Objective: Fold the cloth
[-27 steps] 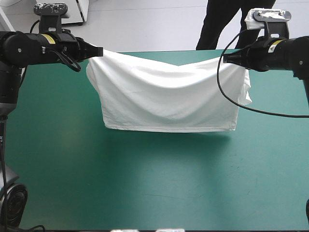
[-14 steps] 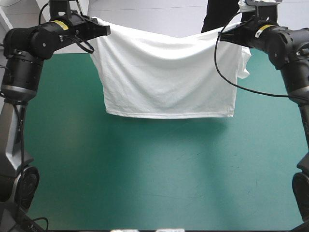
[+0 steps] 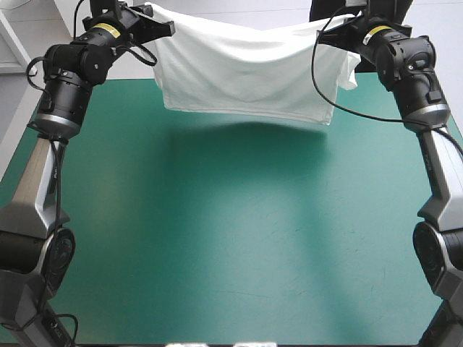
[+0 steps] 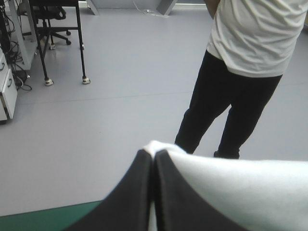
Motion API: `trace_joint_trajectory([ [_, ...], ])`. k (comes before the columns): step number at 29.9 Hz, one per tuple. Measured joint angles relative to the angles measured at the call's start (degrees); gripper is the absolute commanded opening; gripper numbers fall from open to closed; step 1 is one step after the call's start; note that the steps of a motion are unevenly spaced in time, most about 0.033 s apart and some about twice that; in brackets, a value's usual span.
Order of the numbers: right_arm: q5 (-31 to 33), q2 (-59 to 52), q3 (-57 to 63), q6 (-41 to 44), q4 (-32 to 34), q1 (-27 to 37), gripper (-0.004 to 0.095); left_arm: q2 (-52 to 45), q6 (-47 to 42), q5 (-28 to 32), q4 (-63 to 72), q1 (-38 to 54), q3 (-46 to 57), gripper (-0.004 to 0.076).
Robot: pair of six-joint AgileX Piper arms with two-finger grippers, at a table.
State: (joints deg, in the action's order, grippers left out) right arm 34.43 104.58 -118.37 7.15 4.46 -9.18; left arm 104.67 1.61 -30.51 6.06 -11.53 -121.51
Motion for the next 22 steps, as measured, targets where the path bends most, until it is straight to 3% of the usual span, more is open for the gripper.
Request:
trace_joint_trajectory([
  [5,7.0,5.4,-0.2,0.1,-0.4,0.0,-0.0017,5.5,0.0,-2.2,-0.1,0.0,0.0,-0.0010],
  [13,15.3,11.1,4.8,-1.6,-4.8,0.0,-0.0018,12.2,-1.6,-13.0,-0.9,0.0,1.6,-0.0010],
  [18,14.9,9.4,14.3,-2.6,-5.4,0.0,-0.0017,8.5,-2.7,-11.3,-4.2,-1.7,12.2,-0.0010],
  [22,11.4,5.1,25.1,-2.8,-5.6,-0.1,-0.0017,1.6,-6.5,-3.0,-6.5,-4.4,28.8,-0.0010],
])
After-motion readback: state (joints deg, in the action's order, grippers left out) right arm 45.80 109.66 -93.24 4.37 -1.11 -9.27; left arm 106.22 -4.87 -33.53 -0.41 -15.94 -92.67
